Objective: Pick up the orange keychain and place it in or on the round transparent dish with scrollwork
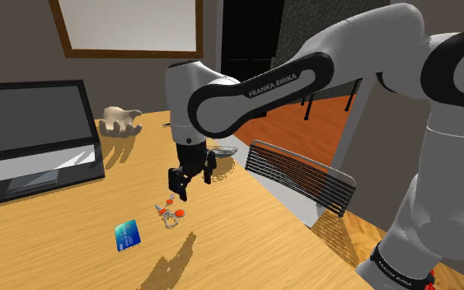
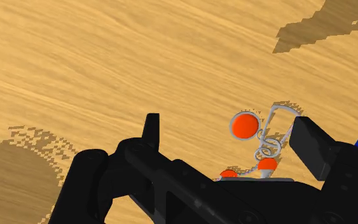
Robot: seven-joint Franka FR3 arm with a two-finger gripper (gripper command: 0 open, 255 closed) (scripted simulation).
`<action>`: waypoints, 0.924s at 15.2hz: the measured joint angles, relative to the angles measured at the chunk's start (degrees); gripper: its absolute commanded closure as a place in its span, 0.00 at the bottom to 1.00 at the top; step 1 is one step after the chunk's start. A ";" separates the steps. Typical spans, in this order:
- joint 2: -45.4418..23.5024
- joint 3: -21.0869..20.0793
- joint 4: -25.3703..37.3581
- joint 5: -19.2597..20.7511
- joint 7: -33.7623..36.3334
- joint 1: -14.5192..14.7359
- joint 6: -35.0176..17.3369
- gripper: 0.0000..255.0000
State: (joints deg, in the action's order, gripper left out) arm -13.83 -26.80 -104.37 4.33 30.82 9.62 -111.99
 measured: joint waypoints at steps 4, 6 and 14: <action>-10.07 0.60 11.38 5.26 4.00 4.18 2.07 0.00; -15.32 1.29 17.90 7.55 5.20 6.47 3.66 0.00; -21.47 2.48 21.19 10.20 6.71 8.81 1.11 0.00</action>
State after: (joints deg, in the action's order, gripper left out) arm -35.30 -24.32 -83.18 14.54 37.53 18.42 -110.88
